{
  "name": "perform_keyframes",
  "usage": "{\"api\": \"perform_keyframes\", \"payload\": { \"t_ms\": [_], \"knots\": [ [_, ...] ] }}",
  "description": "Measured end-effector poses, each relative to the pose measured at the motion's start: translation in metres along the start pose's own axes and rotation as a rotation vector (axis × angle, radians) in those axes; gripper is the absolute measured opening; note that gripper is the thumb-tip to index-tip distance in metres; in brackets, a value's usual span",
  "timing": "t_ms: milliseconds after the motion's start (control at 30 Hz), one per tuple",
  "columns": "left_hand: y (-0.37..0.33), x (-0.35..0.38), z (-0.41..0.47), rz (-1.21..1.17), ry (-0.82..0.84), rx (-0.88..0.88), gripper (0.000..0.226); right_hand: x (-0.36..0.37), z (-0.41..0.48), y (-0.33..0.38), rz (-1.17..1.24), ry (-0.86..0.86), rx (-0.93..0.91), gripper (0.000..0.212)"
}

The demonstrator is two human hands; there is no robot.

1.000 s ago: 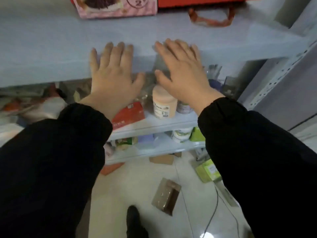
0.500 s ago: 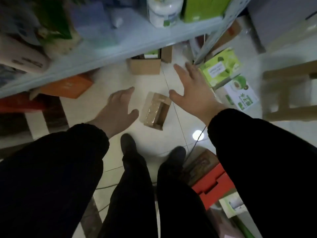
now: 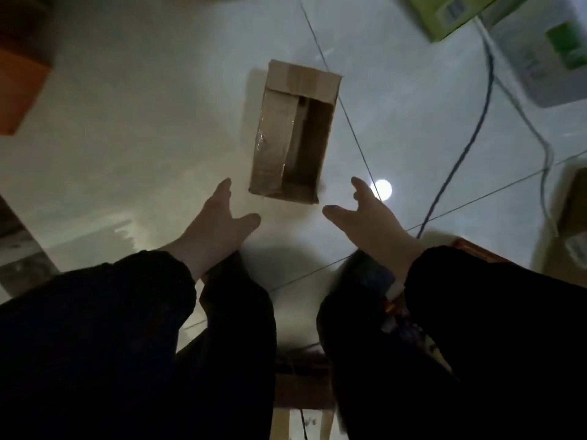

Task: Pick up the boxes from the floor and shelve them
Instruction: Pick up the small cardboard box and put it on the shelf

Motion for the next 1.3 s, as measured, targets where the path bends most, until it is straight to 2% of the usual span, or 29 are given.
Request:
{"api": "perform_keyframes", "payload": {
  "t_ms": [167, 233, 300, 400, 500, 567, 633, 833, 900, 967, 1033, 1167, 1300],
  "knots": [
    [0.007, 0.011, 0.073, -0.159, 0.044, -0.037, 0.093, 0.038, 0.072, -0.007, 0.246, 0.102, 0.055, 0.086],
    [-0.008, 0.013, 0.075, -0.178, 0.072, 0.024, 0.071, 0.050, 0.072, 0.001, 0.384, 0.196, 0.066, 0.080],
    [-0.025, 0.000, 0.059, -0.217, 0.029, 0.097, 0.046, 0.046, 0.056, 0.017, 0.461, 0.211, 0.021, 0.074],
    [-0.051, -0.040, 0.005, -0.266, -0.066, 0.207, 0.040, 0.018, -0.001, 0.046, 0.546, 0.168, -0.081, 0.063],
    [-0.085, -0.089, -0.076, -0.415, -0.129, 0.246, 0.018, -0.017, -0.088, 0.090, 0.600, 0.162, -0.190, 0.043],
    [-0.117, -0.124, -0.140, -0.572, -0.146, 0.258, 0.024, -0.044, -0.160, 0.127, 0.618, 0.129, -0.284, 0.037],
    [-0.153, -0.162, -0.205, -0.721, -0.145, 0.291, 0.040, -0.081, -0.238, 0.170, 0.623, 0.062, -0.424, 0.043],
    [-0.266, -0.292, -0.432, -0.989, -0.233, 0.586, 0.045, -0.215, -0.508, 0.307, 0.304, -0.099, -0.907, 0.061],
    [-0.293, -0.329, -0.506, -1.111, -0.233, 0.687, 0.067, -0.249, -0.603, 0.341, 0.122, -0.222, -1.107, 0.063],
    [-0.318, -0.360, -0.578, -1.133, -0.192, 0.811, 0.096, -0.267, -0.688, 0.367, -0.042, -0.298, -1.300, 0.064],
    [-0.335, -0.390, -0.640, -1.111, -0.175, 0.923, 0.108, -0.277, -0.757, 0.386, -0.154, -0.357, -1.470, 0.065],
    [-0.343, -0.449, -0.731, -1.047, -0.235, 1.101, 0.078, -0.290, -0.856, 0.418, -0.293, -0.371, -1.674, 0.064],
    [-0.338, -0.497, -0.784, -1.045, -0.355, 1.202, 0.093, -0.296, -0.915, 0.452, -0.413, -0.459, -1.809, 0.064]
  ]
}}
Point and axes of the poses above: each hand's wrist, its own z-axis towards the middle knuckle, its own x-axis out of the palm, y = z × x, the point moved 9 cm from there along z, towards the middle knuckle, and after that the axes turned 4 degrees about x, right-handed, at the moved point
